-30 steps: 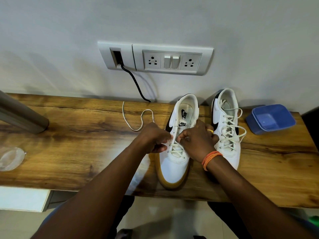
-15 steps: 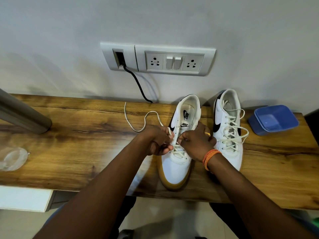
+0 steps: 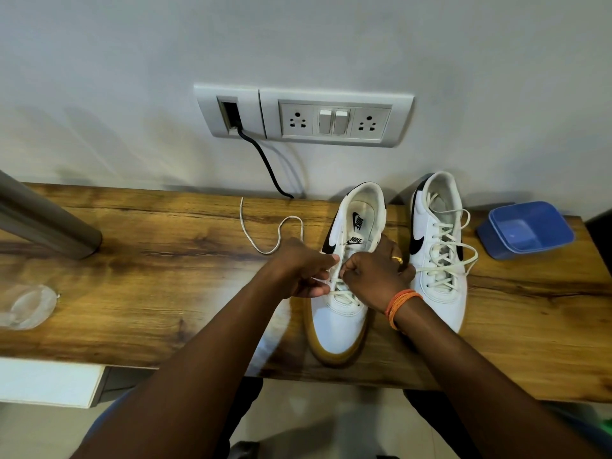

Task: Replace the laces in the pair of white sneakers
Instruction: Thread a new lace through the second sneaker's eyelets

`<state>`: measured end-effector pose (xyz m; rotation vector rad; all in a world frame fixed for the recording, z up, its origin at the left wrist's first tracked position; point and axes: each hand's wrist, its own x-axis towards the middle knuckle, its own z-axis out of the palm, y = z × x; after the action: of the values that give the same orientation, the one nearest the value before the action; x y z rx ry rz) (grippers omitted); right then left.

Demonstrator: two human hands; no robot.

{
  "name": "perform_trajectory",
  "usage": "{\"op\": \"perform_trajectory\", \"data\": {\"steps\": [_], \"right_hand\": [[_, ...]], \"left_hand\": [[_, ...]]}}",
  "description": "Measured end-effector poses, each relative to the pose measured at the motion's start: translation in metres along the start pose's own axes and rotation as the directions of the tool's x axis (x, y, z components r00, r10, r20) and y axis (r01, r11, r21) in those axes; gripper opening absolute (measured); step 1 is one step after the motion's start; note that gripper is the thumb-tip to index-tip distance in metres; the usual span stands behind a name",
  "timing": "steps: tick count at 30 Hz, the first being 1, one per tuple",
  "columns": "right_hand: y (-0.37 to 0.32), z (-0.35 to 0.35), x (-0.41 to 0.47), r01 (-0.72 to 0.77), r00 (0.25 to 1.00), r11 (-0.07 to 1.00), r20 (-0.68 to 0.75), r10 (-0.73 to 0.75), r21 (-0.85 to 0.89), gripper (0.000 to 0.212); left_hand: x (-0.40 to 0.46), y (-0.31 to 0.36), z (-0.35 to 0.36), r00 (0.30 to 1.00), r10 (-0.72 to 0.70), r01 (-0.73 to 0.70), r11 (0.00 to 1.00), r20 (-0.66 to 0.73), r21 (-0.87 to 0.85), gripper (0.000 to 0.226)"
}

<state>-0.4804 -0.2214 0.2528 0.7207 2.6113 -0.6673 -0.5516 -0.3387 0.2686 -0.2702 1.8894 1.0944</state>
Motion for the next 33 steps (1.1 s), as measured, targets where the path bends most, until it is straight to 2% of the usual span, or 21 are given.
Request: {"op": "perform_trajectory", "data": {"steps": [6, 10, 14, 18, 26, 29, 33], "right_hand": [[0.001, 0.002, 0.001, -0.006, 1.000, 1.000, 0.000, 0.006, 0.008, 0.019], [0.001, 0.002, 0.000, 0.005, 1.000, 1.000, -0.018, -0.005, 0.014, 0.020], [0.000, 0.003, 0.000, 0.003, 1.000, 1.000, -0.024, -0.003, 0.008, 0.017], [0.000, 0.002, -0.002, 0.001, 0.999, 1.000, -0.035, 0.000, 0.013, 0.013], [0.000, 0.008, -0.001, -0.011, 0.998, 1.000, -0.059, 0.011, -0.001, 0.017], [0.000, 0.009, 0.000, -0.007, 0.998, 1.000, -0.061, 0.008, 0.012, 0.018], [0.000, 0.008, -0.001, -0.004, 0.998, 1.000, -0.055, 0.005, 0.019, 0.018]], "left_hand": [[-0.002, -0.006, 0.004, 0.998, 0.009, -0.010, 1.000, -0.057, -0.006, 0.027], [-0.001, -0.006, 0.005, 1.000, -0.016, 0.017, 0.997, 0.022, -0.074, 0.023], [0.000, -0.006, 0.003, 0.995, -0.050, 0.060, 0.990, 0.082, -0.129, 0.007], [0.000, -0.006, 0.003, 0.992, -0.074, 0.091, 0.981, 0.105, -0.170, 0.006], [0.004, -0.007, 0.010, 0.996, -0.091, 0.093, 0.987, 0.025, -0.134, 0.012], [0.003, -0.009, 0.013, 0.999, -0.046, 0.045, 0.990, -0.008, -0.131, 0.018], [-0.002, -0.019, 0.017, 0.993, 0.113, -0.116, 0.988, -0.041, -0.097, 0.012]]}}
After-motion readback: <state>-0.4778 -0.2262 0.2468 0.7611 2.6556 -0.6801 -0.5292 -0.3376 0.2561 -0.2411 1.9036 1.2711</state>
